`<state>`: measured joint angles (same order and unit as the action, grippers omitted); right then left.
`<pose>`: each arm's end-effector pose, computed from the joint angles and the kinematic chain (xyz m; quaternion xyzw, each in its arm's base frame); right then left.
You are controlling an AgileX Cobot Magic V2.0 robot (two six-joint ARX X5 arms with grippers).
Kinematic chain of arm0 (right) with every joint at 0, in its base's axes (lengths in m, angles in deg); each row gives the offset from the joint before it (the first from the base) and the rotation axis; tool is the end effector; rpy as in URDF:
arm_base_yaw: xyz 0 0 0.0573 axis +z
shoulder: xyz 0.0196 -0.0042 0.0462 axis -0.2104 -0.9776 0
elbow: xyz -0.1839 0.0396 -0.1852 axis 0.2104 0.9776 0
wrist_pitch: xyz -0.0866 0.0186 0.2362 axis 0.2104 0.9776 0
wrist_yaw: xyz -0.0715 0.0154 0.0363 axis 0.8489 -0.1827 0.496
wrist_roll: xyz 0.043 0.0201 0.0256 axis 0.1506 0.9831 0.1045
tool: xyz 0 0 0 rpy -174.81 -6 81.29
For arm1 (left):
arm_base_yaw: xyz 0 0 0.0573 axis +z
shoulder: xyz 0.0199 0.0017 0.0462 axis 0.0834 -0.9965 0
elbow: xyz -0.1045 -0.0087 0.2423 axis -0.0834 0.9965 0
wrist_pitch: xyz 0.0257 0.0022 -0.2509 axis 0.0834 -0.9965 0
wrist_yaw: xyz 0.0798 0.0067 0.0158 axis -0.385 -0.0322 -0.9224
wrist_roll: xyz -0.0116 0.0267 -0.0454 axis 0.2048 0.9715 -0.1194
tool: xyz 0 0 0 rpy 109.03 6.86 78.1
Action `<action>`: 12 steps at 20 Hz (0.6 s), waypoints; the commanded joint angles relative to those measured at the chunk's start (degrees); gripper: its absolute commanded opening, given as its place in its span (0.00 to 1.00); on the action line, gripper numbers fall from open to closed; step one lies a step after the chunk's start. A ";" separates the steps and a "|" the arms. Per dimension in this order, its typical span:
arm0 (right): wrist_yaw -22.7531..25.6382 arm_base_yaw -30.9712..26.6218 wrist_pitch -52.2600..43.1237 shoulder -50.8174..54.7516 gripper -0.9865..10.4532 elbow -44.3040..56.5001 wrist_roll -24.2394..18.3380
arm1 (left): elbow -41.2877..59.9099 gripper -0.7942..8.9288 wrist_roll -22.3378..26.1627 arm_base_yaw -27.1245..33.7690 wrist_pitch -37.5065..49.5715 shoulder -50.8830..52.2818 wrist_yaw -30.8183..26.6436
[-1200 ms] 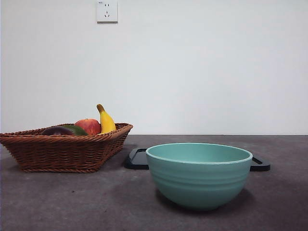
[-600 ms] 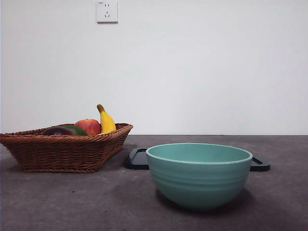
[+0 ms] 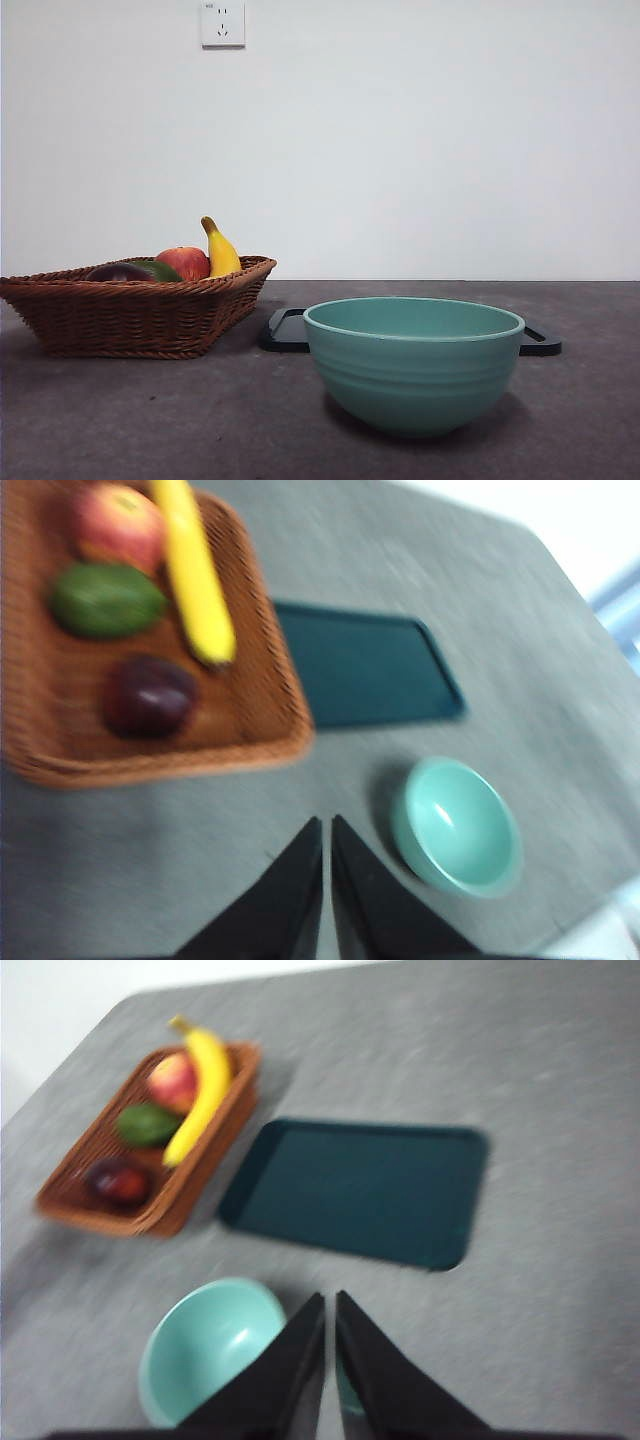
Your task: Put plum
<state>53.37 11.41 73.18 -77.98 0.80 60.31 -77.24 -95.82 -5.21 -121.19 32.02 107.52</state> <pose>0.0929 0.0132 0.3322 0.1167 0.2789 0.2275 0.9257 0.1060 -0.0175 0.3085 -0.1569 0.3051 -0.2728 0.8988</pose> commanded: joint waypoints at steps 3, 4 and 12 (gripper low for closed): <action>-3.26 5.01 7.26 -4.76 0.09 -4.66 -4.87 | -6.16 0.09 6.78 -3.54 -6.51 -3.41 2.19; -4.52 6.64 9.35 -5.51 0.09 -5.07 -5.95 | -7.34 0.09 8.04 -4.48 -9.18 -3.74 2.29; -4.81 13.35 13.40 -6.19 0.09 -5.18 -8.07 | -8.39 0.10 12.15 -7.15 -16.31 -3.63 2.32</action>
<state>48.65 24.51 86.97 -83.93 -3.33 53.16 -84.61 -84.83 -12.20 -138.13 28.63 109.60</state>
